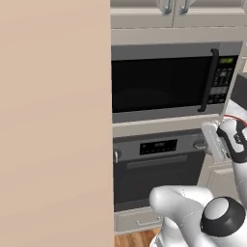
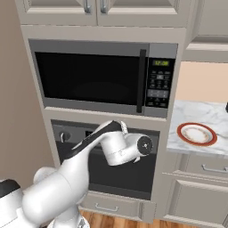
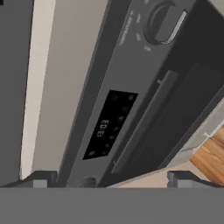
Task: Take the baked cake out of the oven and place it on the plate for cooling. Then close the oven door.
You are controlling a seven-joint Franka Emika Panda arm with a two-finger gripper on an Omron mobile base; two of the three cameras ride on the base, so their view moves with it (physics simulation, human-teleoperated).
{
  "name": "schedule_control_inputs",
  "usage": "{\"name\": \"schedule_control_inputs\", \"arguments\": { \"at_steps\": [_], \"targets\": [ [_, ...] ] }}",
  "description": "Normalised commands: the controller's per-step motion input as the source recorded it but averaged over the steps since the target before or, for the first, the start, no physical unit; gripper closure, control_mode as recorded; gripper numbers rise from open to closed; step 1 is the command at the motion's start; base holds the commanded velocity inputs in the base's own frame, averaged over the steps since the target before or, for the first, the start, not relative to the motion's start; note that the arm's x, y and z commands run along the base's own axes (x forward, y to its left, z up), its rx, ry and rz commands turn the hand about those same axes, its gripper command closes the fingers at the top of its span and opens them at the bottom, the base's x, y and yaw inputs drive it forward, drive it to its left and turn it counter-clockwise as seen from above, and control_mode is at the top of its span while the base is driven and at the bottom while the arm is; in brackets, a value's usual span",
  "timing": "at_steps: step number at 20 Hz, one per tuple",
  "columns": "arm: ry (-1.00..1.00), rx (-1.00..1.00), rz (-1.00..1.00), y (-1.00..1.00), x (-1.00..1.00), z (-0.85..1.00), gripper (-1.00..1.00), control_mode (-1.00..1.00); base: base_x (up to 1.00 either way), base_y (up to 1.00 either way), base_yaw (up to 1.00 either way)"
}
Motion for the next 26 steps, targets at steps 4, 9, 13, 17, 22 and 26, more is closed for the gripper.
{"name": "schedule_control_inputs", "arguments": {
  "at_steps": [4,9,13,17,22,26],
  "targets": [
    [0.0,0.12,-0.1,-0.14,0.01,-0.26,-1.0,-1.0,0.0,0.0,0.0],
    [0.0,0.11,-0.05,-0.16,0.04,-0.24,-1.0,-1.0,0.0,0.0,0.0],
    [-0.01,0.11,-0.02,-0.17,0.18,-0.25,-1.0,-1.0,0.0,0.0,0.0],
    [-0.05,0.13,-0.02,-0.03,0.19,-0.34,-1.0,-1.0,0.0,0.0,0.0],
    [-0.06,0.09,-0.04,0.0,0.13,-0.47,-1.0,-1.0,0.0,0.0,0.0],
    [-0.04,0.06,-0.05,0.0,0.2,-0.48,-1.0,-1.0,0.0,0.0,0.0]
  ]
}}
